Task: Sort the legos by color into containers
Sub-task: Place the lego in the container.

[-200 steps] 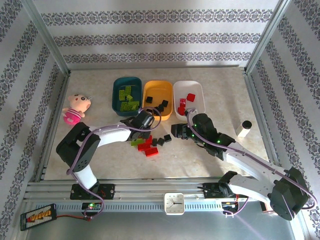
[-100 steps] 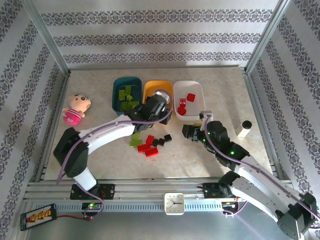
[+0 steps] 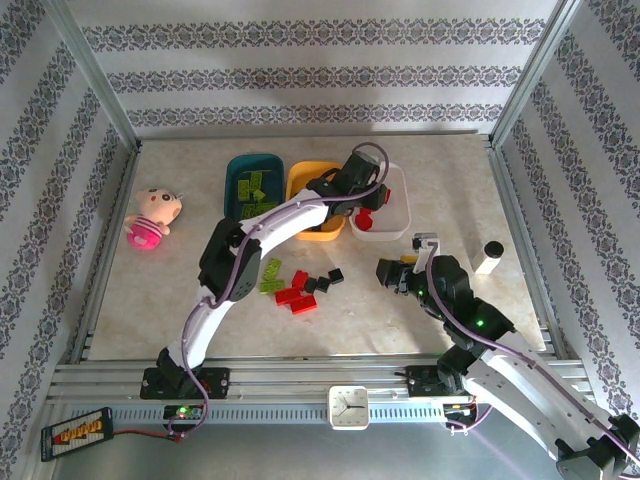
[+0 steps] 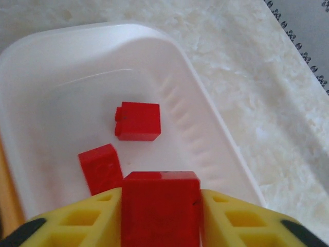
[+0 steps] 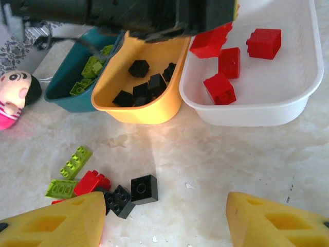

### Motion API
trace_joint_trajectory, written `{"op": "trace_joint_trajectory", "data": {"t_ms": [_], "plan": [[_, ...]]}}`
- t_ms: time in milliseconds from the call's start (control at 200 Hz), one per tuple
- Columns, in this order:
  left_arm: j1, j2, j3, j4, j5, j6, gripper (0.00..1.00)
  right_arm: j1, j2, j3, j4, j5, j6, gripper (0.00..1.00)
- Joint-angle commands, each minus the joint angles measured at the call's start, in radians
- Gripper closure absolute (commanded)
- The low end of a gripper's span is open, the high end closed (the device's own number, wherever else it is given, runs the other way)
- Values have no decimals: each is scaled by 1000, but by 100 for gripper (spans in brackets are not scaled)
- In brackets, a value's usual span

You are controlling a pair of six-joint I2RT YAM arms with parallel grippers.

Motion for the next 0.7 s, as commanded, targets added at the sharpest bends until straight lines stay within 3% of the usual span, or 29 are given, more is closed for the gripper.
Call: {"op": "trace_joint_trajectory", "data": {"t_ms": [0,130,295,495,695], "plan": [[15,84,138,-130,86,-60,55,-5,-16,-22,-1,-25,18,36],[28,128,227,-163,100,-79,41,-6,-13,-25,11,-42,19,35],[31,19,163,-122,120,-79,31,-6,9,-35,28,-60,26,35],[35,-349,-329,144,91,-75,14,1,99,-43,103,-114,33,35],[59,-757,-872,334,29,-104,5,61,294,-12,224,-141,21,35]]}}
